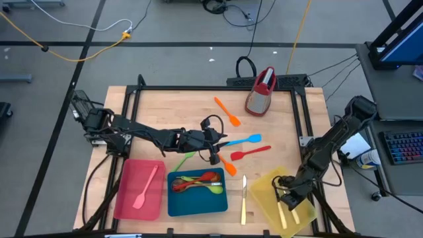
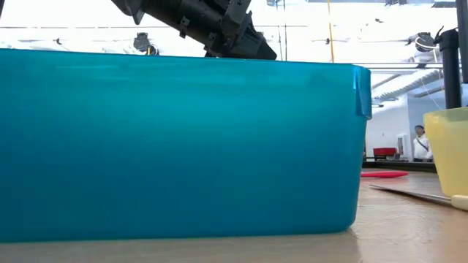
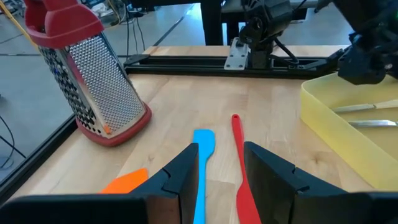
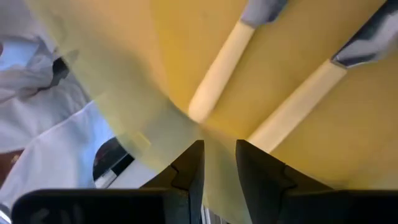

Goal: Pick & Place Kitchen Items
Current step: Adjust the yellow bin

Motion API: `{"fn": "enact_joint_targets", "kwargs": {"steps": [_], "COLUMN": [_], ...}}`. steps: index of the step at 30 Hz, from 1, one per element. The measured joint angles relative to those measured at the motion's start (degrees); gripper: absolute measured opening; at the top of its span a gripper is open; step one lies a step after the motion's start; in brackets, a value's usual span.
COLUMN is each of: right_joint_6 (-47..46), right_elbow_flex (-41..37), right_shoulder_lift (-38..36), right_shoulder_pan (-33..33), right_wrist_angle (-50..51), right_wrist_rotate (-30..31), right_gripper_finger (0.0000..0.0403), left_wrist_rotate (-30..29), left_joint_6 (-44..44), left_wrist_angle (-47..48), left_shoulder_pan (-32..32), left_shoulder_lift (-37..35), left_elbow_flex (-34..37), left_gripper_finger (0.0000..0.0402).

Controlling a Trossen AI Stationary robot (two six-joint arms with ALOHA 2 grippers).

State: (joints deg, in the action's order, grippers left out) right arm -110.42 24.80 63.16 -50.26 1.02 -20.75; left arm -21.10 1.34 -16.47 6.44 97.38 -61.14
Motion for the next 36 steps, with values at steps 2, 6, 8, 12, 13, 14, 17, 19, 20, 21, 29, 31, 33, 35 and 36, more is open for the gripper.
{"fn": "enact_joint_targets", "kwargs": {"steps": [2, 6, 8, 12, 13, 14, 17, 19, 20, 21, 29, 31, 33, 35, 36], "right_joint_6": [1.1, 3.2, 4.8, 9.2, 10.2, 11.3, 14.4, 16.4, 17.8, 19.1, 42.6, 48.7, 53.9, 56.9, 57.7], "right_elbow_flex": [0.0, 0.0, 0.0, 0.0, 0.0, 0.0, 0.0, 0.0, 0.0, 0.0, 0.1, 0.1, 0.1, 0.1, 0.1], "right_shoulder_lift": [-0.8, -2.8, -4.1, -6.7, -7.4, -8.0, -9.6, -10.4, -10.8, -11.2, -12.2, -12.2, -12.2, -12.2, -12.2], "right_shoulder_pan": [0.0, 0.0, 0.0, 0.1, 0.1, 0.1, 0.1, 0.1, 0.1, 0.1, 3.6, 5.0, 6.5, 7.9, 8.7], "right_wrist_angle": [0.0, 0.1, 0.0, 0.0, 0.0, 0.0, 0.0, -0.2, -0.3, -0.4, -15.7, -21.2, -25.3, -27.0, -27.0], "right_wrist_rotate": [0.3, 5.3, 8.1, 13.9, 15.2, 16.5, 19.8, 21.8, 22.9, 24.0, 30.0, 30.1, 30.5, 32.3, 33.2], "right_gripper_finger": [0.0089, 0.0089, 0.0089, 0.0089, 0.0089, 0.0089, 0.0089, 0.0089, 0.0089, 0.0089, 0.0089, 0.0089, 0.0089, 0.0089, 0.0089], "left_wrist_rotate": [0.1, 0.3, 0.3, 0.3, 0.3, 0.3, 0.3, 0.3, 0.3, 0.3, 0.4, 1.9, 5.0, 7.5, 8.0], "left_joint_6": [0.0, -0.1, -0.1, 0.0, 0.0, 0.0, 0.2, 0.3, 0.3, 0.1, -4.0, -4.5, -4.8, -5.4, -5.5], "left_wrist_angle": [0.0, 0.0, 0.0, 0.0, 0.0, 0.0, 0.0, -0.1, -0.1, -0.1, -0.1, -0.1, -0.1, -0.1, -0.1], "left_shoulder_pan": [0.2, 0.7, 0.9, 1.6, 1.8, 2.0, 2.7, 3.2, 3.5, 3.8, 5.9, 6.1, 6.3, 6.4, 6.4], "left_shoulder_lift": [0.0, 0.0, 0.0, 0.0, 0.0, 0.0, 0.0, 0.0, 0.0, 0.0, 0.0, 0.0, 0.0, 0.0, 0.0], "left_elbow_flex": [0.0, 0.0, 0.0, 0.0, 0.0, 0.0, 0.0, 0.0, 0.0, 0.0, 0.0, 0.0, 0.0, 0.0, 0.0], "left_gripper_finger": [0.0131, 0.0131, 0.0131, 0.0131, 0.0131, 0.0131, 0.0131, 0.0131, 0.0131, 0.0131, 0.0131, 0.0131, 0.0131, 0.0131, 0.0131]}}
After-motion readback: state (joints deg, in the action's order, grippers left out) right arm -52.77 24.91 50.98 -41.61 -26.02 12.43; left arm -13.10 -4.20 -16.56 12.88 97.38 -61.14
